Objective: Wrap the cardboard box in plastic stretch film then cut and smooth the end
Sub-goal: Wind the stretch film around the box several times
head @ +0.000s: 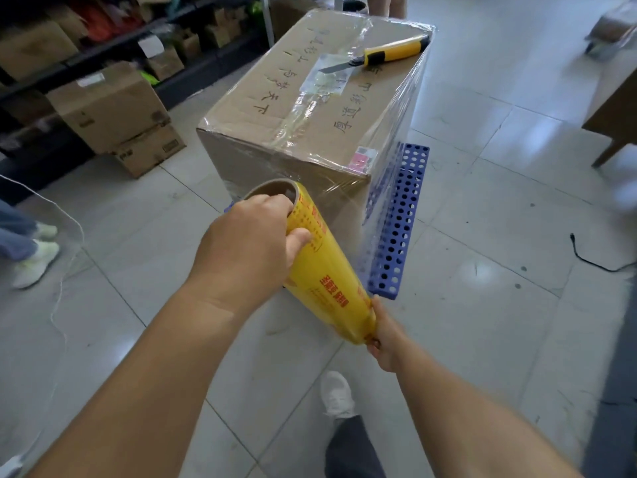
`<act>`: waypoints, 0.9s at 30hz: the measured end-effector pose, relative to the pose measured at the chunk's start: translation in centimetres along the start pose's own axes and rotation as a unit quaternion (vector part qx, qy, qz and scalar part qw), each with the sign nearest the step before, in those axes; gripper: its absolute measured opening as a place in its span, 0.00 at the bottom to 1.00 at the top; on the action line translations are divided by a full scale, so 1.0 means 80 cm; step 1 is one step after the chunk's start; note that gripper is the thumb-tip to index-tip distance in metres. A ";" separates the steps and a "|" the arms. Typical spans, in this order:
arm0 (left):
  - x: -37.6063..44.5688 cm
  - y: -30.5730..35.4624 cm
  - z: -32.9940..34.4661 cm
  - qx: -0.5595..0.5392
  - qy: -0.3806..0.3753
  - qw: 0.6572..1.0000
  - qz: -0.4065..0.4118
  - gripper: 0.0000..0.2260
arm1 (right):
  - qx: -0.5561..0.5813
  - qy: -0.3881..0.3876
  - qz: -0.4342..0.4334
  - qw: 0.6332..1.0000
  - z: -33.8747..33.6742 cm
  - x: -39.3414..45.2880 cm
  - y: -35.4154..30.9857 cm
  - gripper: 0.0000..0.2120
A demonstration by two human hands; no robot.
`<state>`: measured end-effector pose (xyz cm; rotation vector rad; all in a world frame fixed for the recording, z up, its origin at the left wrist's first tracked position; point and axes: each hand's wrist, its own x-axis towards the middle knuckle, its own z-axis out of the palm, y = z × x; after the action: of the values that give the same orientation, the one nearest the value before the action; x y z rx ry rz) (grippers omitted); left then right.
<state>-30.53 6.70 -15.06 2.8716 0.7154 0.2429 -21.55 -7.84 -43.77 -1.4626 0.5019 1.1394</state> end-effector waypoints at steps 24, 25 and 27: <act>0.071 -0.117 -0.015 -0.032 -0.071 0.972 0.222 0.14 | 0.212 0.139 0.026 0.967 0.126 -0.005 0.020 0.32; 0.073 -0.121 -0.016 -0.033 -0.076 0.969 0.232 0.14 | 0.219 0.152 0.024 0.963 0.128 -0.009 0.022 0.32; 0.076 -0.129 -0.018 -0.037 -0.084 0.965 0.247 0.14 | 0.234 0.174 0.018 0.956 0.138 -0.019 0.025 0.32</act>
<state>-30.12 18.79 -15.11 2.9022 -0.0498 0.0814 -27.85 1.42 -42.07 -1.2364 0.9770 0.7195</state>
